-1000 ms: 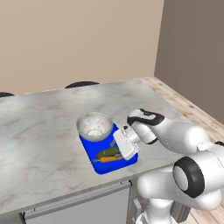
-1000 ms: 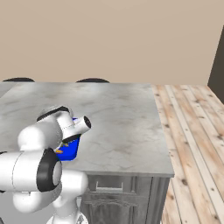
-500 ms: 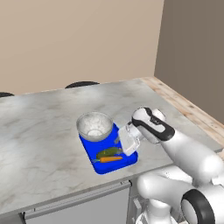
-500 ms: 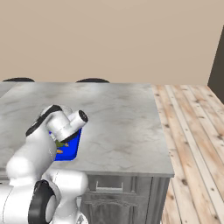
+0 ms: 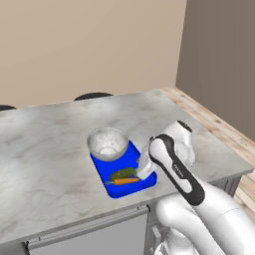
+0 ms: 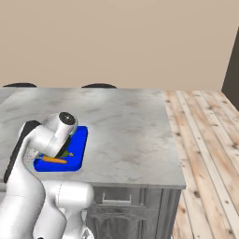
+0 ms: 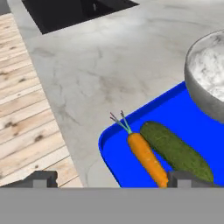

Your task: Place the two vegetables and bowl onto the tray for setting up a vegetable dip station.

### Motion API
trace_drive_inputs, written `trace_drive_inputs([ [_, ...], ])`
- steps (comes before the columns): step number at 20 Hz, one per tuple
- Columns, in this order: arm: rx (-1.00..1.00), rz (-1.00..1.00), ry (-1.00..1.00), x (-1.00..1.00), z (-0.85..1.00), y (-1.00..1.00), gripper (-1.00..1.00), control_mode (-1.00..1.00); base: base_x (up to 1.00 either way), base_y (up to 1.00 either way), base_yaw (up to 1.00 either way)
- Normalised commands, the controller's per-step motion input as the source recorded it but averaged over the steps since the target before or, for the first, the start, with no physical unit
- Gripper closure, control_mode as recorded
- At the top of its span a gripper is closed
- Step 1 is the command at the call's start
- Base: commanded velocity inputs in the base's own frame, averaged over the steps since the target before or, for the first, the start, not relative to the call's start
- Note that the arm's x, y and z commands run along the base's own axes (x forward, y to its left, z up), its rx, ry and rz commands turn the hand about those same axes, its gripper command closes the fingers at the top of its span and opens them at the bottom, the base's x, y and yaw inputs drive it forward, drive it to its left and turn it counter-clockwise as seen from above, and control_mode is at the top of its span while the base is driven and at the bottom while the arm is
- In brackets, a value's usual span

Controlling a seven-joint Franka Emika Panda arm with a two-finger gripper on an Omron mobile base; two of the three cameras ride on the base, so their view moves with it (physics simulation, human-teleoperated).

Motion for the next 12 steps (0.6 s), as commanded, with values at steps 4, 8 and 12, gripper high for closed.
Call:
trace_drive_inputs([
  [4, -0.26, -0.2, 0.01, -0.35, 0.33, 0.0, -1.0, -1.0, 0.0, 0.0, 0.0],
  [8, -0.1, -0.23, 0.13, -0.29, 0.43, -0.04, -1.0, -1.0, 0.0, 0.0, 0.0],
  [12, -0.05, -0.26, 0.31, -0.22, 0.4, -0.02, -1.0, -1.0, 0.0, 0.0, 0.0],
])
